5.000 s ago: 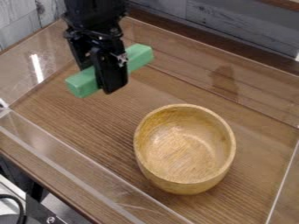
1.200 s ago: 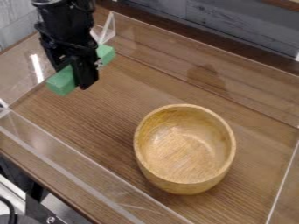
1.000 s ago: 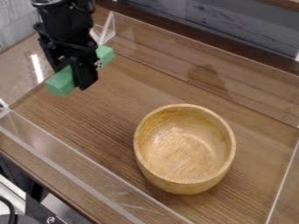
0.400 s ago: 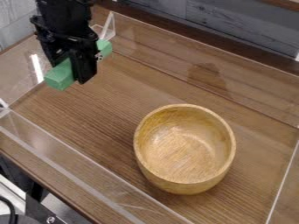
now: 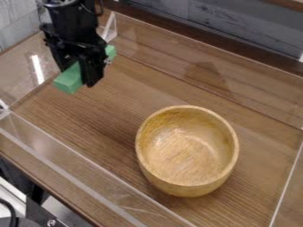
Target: Remove the green block from inside the brown bowl and put it on the table
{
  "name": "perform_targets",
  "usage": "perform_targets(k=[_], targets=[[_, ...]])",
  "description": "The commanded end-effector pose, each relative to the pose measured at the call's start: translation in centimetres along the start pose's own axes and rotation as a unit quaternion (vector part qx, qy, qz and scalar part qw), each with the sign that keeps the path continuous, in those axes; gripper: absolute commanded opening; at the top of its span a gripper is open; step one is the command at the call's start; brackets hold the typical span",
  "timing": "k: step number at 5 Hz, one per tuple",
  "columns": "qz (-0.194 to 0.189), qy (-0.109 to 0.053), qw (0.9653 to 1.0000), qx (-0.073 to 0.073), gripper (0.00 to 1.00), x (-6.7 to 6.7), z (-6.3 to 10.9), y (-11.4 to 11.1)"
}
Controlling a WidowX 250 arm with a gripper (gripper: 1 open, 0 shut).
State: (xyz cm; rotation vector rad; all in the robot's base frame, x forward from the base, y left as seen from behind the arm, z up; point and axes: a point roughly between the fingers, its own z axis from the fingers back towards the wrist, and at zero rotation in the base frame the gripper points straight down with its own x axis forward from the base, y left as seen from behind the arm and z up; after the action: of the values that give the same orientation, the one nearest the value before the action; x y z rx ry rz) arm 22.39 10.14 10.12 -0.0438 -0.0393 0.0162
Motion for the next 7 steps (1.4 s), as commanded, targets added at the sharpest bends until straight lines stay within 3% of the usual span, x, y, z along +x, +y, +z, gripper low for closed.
perform_targets(k=[1,5,6,7], targets=[[0.0,-0.026,0.9995,0.016,0.0,1.8,0.0,0.9],[0.013,-0.024,0.9994,0.02,0.0,3.9,-3.9,2.9],[0.013,-0.022,0.9995,0.019,1.0,4.2,-4.1,3.0],[0.015,-0.019,0.9996,0.016,1.0,4.4,-3.2,2.9]])
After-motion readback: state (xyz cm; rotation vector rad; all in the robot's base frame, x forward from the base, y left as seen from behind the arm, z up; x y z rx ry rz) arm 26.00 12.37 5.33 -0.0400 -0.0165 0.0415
